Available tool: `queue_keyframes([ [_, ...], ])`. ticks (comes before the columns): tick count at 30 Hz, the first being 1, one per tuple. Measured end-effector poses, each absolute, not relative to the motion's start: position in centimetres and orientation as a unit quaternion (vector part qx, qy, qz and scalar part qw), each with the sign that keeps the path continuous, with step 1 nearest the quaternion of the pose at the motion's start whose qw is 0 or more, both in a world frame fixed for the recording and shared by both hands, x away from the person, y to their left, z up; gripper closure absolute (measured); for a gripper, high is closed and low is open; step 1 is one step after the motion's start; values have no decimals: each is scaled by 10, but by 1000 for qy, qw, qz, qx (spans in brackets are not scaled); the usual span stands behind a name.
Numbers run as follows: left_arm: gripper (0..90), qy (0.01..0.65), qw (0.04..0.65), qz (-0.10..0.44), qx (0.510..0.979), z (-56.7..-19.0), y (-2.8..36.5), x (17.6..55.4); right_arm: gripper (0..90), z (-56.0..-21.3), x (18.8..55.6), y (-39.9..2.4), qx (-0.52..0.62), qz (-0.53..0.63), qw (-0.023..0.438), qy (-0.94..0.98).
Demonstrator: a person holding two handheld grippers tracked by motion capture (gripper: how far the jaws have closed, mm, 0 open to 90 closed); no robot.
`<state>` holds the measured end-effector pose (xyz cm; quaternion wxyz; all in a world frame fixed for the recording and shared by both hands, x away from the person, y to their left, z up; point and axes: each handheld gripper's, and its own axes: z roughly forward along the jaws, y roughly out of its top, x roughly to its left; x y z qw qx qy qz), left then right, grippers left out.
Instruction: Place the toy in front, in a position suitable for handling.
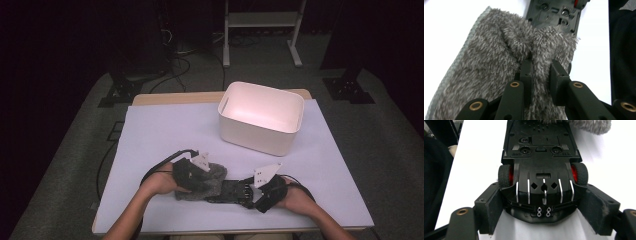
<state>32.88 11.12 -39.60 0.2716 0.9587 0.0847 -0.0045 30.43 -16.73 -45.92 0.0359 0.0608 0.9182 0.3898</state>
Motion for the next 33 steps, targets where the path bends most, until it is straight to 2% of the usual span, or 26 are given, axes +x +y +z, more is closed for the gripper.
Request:
queue_keyframes([
  [7,755,90,277,-7,957,-397,105,335,231,-459,304,-167,59,386,38,920],
  [14,755,43,262,-6,964,-395,75,326,232,-460,304,-166,58,383,39,921],
  [20,755,61,257,4,965,-395,97,322,231,-460,303,-166,58,384,41,921],
  [26,755,100,279,-2,955,-400,132,320,231,-460,305,-166,57,383,39,921],
  [29,755,90,284,-5,954,-399,123,319,231,-459,304,-165,56,380,41,922],
  [33,755,55,285,-16,957,-399,89,317,231,-458,303,-163,55,378,46,923],
])
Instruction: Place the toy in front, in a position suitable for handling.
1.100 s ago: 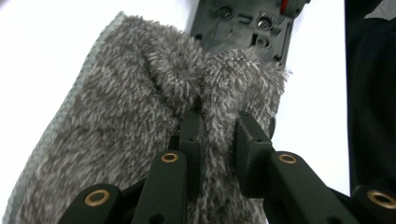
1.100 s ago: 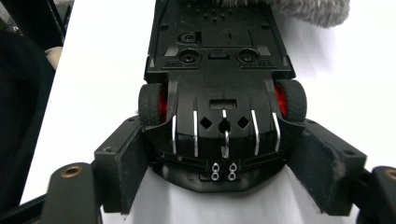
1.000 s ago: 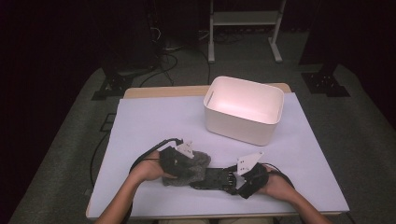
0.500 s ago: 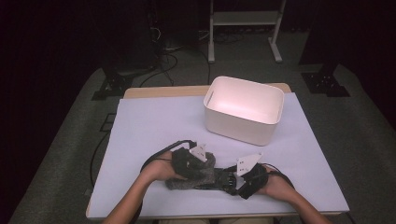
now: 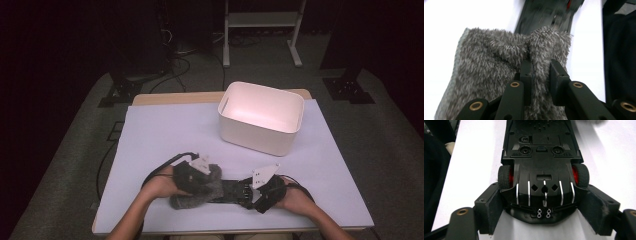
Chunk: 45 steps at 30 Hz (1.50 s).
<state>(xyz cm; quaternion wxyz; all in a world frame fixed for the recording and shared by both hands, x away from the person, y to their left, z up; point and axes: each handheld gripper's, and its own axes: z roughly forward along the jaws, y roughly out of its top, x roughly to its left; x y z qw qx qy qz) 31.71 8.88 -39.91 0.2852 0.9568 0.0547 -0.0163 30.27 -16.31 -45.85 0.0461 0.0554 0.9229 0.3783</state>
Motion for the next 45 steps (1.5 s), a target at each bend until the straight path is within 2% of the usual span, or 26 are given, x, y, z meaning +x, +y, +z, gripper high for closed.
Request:
queue_keyframes([
  [8,755,2,288,-18,957,-398,22,314,231,-458,301,-162,58,376,49,923],
  [14,742,-4,289,-12,957,-398,3,315,230,-459,302,-162,62,378,44,923],
  [18,742,9,284,-7,959,-397,13,320,231,-460,303,-163,61,382,42,921],
  [26,741,63,257,21,964,-392,61,338,230,-457,303,-163,53,383,48,921],
  [28,741,82,266,15,960,-391,72,340,230,-457,304,-163,50,383,50,921],
  [33,734,81,283,-5,956,-393,79,338,228,-459,308,-162,50,382,48,922],
  [38,730,83,285,-13,955,-401,76,335,216,-460,310,-163,78,386,29,919],
  [45,727,75,289,-10,954,-402,76,329,184,-452,316,-171,138,371,-22,918],
])
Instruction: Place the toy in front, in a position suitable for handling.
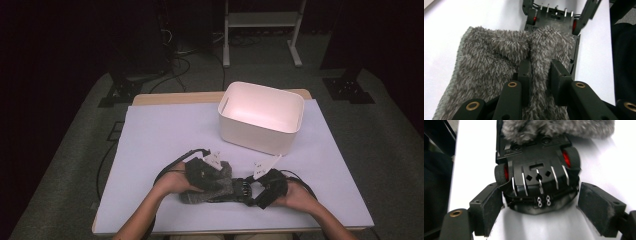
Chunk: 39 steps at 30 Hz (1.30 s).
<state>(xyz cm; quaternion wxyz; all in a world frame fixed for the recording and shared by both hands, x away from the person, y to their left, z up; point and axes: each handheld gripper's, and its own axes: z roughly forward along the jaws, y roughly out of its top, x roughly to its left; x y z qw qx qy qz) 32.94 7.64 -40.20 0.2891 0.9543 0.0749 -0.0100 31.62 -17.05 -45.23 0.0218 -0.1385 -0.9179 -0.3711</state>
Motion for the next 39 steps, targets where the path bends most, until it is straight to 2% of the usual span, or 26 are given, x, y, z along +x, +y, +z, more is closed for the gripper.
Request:
queue_keyframes([
  [6,727,70,292,-6,954,-403,77,328,174,-439,320,-175,-148,-372,44,-915],
  [15,728,58,289,-4,956,-402,74,326,176,-428,344,-156,-145,-371,70,-915],
  [24,727,51,295,-13,954,-398,74,325,173,-444,356,-152,-158,-366,134,-907],
  [32,719,64,301,-9,951,-392,75,333,248,-449,356,-154,-156,-375,167,-898],
  [35,718,77,303,-5,950,-390,76,337,254,-449,354,-154,-153,-377,161,-899],
  [39,701,100,312,-10,945,-387,78,344,265,-445,344,-153,-142,-380,130,-905],
])
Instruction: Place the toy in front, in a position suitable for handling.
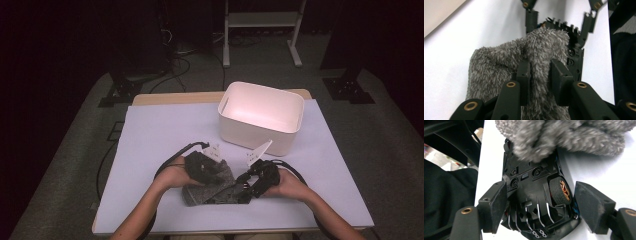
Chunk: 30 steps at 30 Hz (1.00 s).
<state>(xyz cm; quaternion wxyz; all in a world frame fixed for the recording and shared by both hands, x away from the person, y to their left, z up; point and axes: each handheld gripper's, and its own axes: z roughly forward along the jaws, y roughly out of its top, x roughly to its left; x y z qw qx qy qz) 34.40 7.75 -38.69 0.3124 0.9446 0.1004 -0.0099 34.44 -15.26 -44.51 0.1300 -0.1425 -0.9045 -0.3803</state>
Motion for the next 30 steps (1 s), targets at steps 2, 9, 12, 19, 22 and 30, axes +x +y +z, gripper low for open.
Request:
queue_keyframes([
  [2,700,109,321,-13,941,-386,77,346,266,-444,340,-153,-136,-384,113,-906],
  [9,666,121,321,-47,938,-390,72,350,269,-439,319,-154,-107,-399,41,-910],
  [12,666,122,322,-70,936,-391,73,349,271,-438,311,-155,-95,-406,12,-909],
  [19,682,103,316,-74,940,-389,72,336,278,-433,297,-154,-68,-398,-39,-914],
  [22,686,93,317,-71,941,-386,73,331,320,-429,296,-154,-70,-398,-34,-914],
  [30,709,83,321,-78,940,-379,75,319,257,-435,297,-155,-79,-380,11,-922],
])
